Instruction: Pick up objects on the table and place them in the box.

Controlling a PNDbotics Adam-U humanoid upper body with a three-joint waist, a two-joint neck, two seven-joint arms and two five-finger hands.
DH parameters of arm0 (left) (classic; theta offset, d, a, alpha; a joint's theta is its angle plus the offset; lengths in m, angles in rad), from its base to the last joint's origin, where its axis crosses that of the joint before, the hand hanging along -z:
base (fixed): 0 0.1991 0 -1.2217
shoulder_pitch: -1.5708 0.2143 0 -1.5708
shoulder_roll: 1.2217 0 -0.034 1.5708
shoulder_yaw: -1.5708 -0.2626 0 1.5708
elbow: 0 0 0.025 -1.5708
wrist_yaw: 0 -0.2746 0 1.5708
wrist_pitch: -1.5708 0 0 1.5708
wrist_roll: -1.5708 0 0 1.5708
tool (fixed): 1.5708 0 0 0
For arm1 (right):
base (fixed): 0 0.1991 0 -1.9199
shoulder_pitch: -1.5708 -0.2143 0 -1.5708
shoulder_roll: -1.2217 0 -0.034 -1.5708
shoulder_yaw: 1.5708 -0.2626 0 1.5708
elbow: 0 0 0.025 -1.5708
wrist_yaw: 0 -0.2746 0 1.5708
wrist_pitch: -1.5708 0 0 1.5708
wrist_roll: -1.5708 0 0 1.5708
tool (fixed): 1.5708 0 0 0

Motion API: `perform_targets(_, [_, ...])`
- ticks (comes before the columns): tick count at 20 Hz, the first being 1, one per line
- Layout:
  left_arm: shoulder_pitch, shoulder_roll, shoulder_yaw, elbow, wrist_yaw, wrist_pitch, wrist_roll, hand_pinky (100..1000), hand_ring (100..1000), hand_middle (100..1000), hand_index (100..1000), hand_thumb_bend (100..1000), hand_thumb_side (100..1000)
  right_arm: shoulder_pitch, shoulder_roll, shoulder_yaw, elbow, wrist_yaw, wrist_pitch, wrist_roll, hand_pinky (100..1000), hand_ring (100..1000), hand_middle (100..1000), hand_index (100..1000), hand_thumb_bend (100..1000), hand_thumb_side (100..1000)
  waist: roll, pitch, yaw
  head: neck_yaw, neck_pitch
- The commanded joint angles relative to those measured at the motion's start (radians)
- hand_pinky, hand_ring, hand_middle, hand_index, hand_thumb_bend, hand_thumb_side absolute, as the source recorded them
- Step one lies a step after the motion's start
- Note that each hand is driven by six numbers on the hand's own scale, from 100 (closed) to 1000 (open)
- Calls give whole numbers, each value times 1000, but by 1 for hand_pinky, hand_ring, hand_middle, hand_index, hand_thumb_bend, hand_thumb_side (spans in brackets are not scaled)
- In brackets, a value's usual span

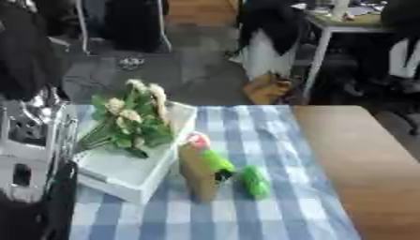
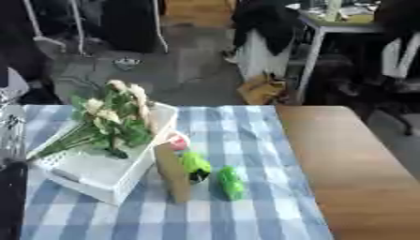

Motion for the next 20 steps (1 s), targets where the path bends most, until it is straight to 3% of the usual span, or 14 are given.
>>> perform_targets(1, [-17,18,5,-13,2,-1,1,680,810,819,887,100,856,-11,-17,-1,-15,-3,0,5,789,854,928,805,100,781,14,-24,-2,1,2])
perform_targets(5, [-18,17,6,-13,3,-1,2,680,810,819,887,100,856,-10,-17,-1,-15,-2,2,7,791,860,932,806,100,782,14,-24,-3,-1,5])
perform_targets(9, [-23,17,7,-13,2,4,3,680,810,819,887,100,855,-9,-41,12,-15,22,55,33,801,884,943,805,100,796,13,-26,1,7,7])
perform_targets(13, [-21,16,0,-13,5,8,-3,681,810,819,887,100,855,5,-139,51,-15,104,118,107,808,894,933,799,100,813,-1,-34,13,-2,21])
perform_targets(16, [-21,15,-4,-13,8,11,-8,680,810,819,887,100,856,30,-231,103,-15,211,172,212,823,907,923,792,100,837,-10,-38,22,-6,25])
perform_targets(20, [-20,15,-10,-13,12,16,-15,680,810,819,887,100,856,44,-342,183,15,342,182,324,828,913,923,790,100,882,-20,-43,34,-17,31])
